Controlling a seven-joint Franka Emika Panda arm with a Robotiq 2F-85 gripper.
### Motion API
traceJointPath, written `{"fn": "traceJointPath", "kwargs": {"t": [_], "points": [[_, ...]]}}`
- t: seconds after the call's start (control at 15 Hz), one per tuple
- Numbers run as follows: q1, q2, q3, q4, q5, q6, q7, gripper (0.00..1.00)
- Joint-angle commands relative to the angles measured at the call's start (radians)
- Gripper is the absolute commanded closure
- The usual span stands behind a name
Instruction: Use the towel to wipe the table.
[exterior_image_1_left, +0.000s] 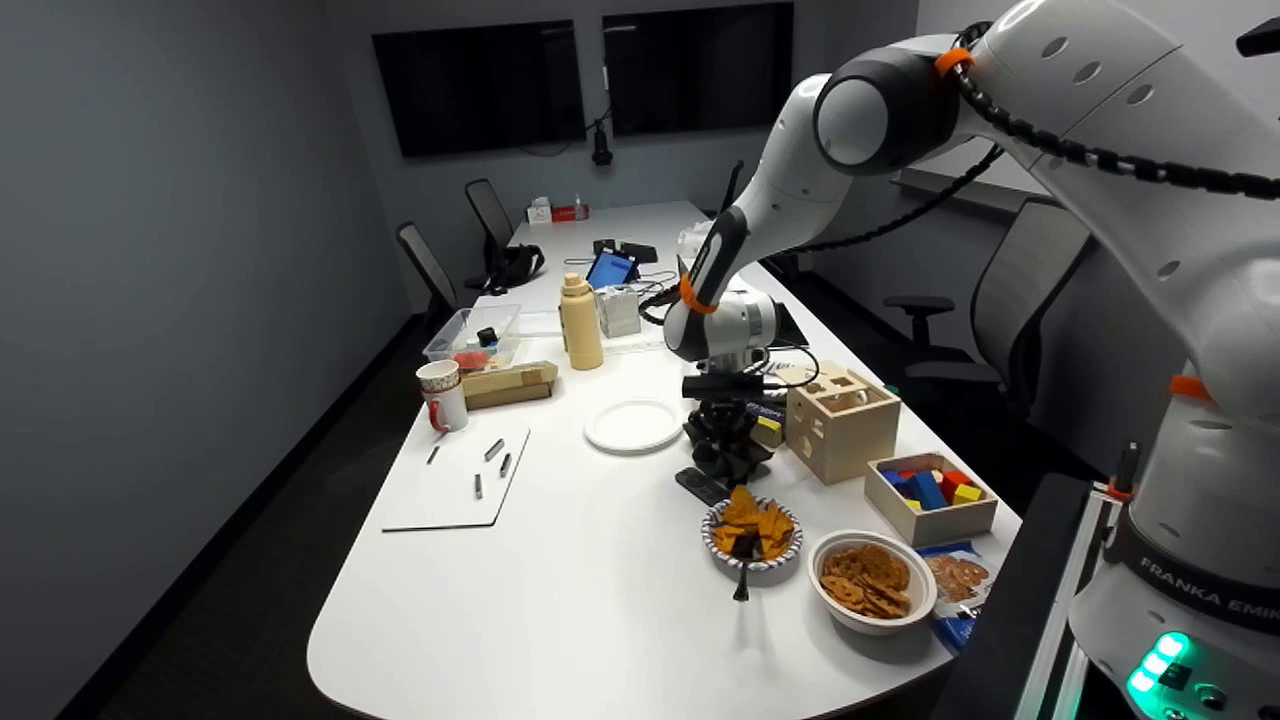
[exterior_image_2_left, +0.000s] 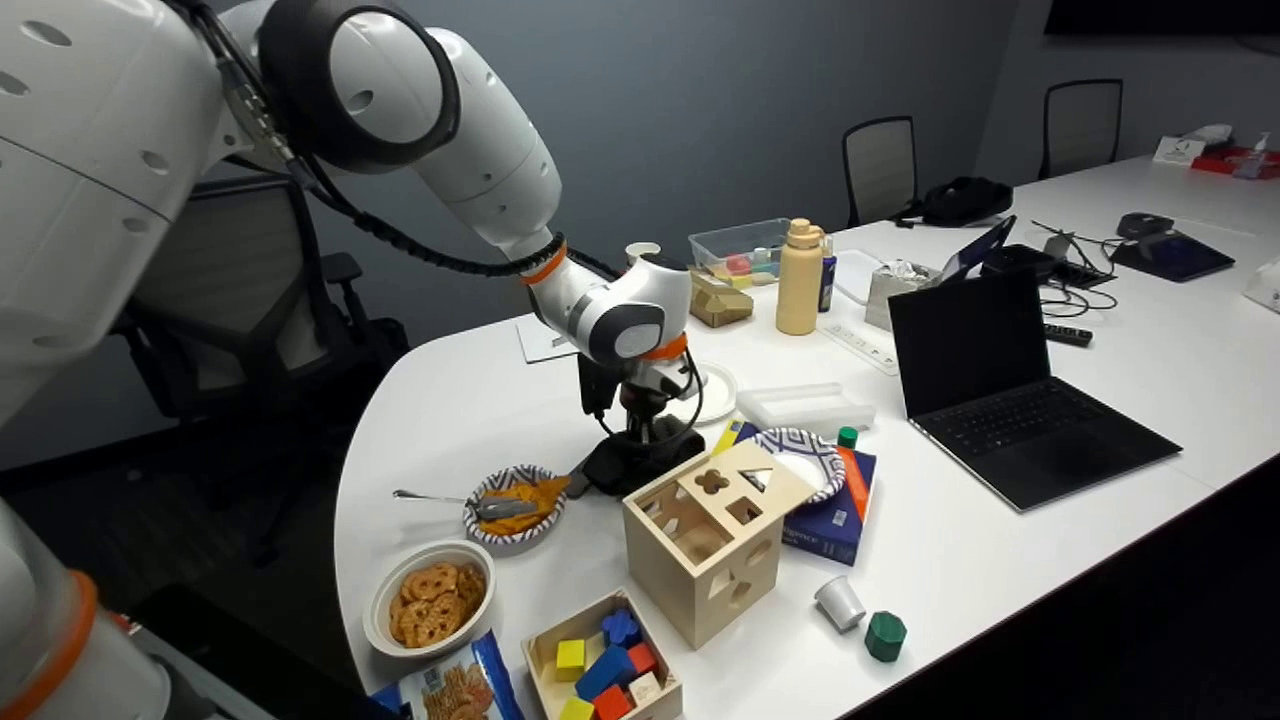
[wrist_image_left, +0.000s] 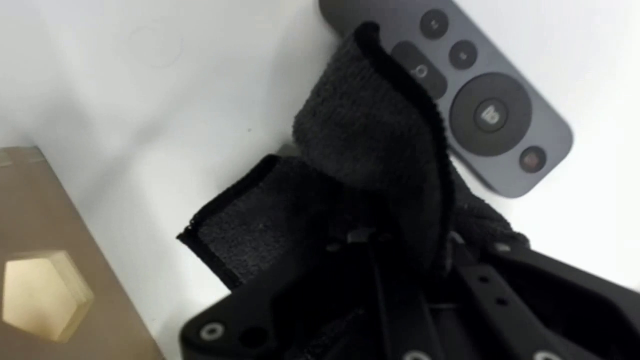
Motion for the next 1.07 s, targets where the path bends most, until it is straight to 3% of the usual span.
{"fn": "traceJointPath", "kwargs": {"t": [0.0,0.13,0.4,0.73,1.0], "points": [[-0.1,0.019,0.106,0.048,0.078,-0.1,-0.144,0.98],[-0.116,0.017,0.119,0.045,0.097,-0.153,-0.172,0.98],[-0.09,-0.009,0.062,0.018,0.074,-0.211,-0.121,0.98],[-0.062,-0.003,-0.008,0.027,0.035,-0.167,-0.085,0.98],[-0.07,0.036,-0.004,0.069,0.01,-0.147,-0.129,0.98]]}}
